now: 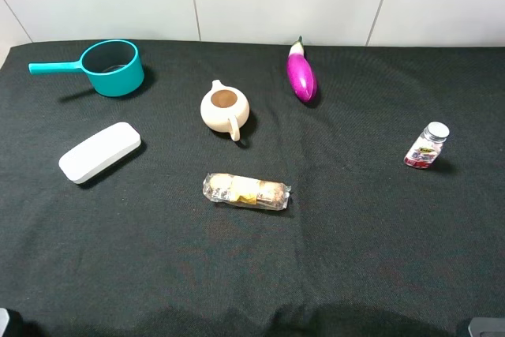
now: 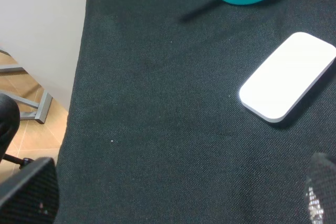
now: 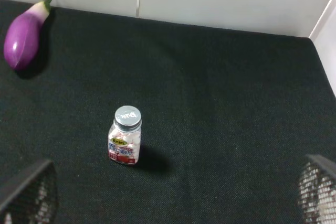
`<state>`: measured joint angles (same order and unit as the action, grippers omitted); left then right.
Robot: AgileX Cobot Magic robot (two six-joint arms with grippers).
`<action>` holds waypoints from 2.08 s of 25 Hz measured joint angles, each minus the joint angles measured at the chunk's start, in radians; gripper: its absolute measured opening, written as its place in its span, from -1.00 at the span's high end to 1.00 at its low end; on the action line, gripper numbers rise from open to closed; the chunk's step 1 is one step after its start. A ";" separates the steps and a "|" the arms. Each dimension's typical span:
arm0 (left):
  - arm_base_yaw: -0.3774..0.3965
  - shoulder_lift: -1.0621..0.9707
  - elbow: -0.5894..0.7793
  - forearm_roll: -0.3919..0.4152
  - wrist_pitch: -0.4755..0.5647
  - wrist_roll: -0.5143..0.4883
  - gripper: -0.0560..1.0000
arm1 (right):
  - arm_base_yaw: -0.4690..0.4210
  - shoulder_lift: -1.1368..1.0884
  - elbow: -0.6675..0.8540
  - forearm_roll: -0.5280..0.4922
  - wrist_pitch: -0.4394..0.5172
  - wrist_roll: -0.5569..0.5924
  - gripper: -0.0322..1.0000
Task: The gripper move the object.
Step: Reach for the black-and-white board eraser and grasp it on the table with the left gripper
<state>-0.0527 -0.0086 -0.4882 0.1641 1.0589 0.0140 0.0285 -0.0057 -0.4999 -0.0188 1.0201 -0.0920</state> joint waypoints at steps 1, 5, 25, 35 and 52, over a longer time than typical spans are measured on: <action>0.000 0.000 0.000 0.000 0.000 0.000 -0.98 | 0.000 0.000 0.000 0.000 0.000 0.000 -0.41; 0.000 0.000 0.000 0.000 0.000 0.000 -0.98 | 0.000 0.000 0.000 0.000 0.000 0.000 -0.41; 0.000 0.000 0.000 0.000 0.000 0.000 -0.98 | 0.000 0.000 0.000 0.000 0.000 0.000 -0.41; 0.000 0.000 0.000 0.000 0.000 0.000 -0.98 | 0.000 0.000 0.000 0.000 0.000 0.000 -0.41; 0.000 0.000 0.000 0.000 0.000 0.002 -0.98 | 0.000 0.000 0.000 0.000 0.000 0.000 -0.41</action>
<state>-0.0527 -0.0086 -0.4882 0.1641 1.0589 0.0158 0.0285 -0.0057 -0.4999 -0.0188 1.0201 -0.0920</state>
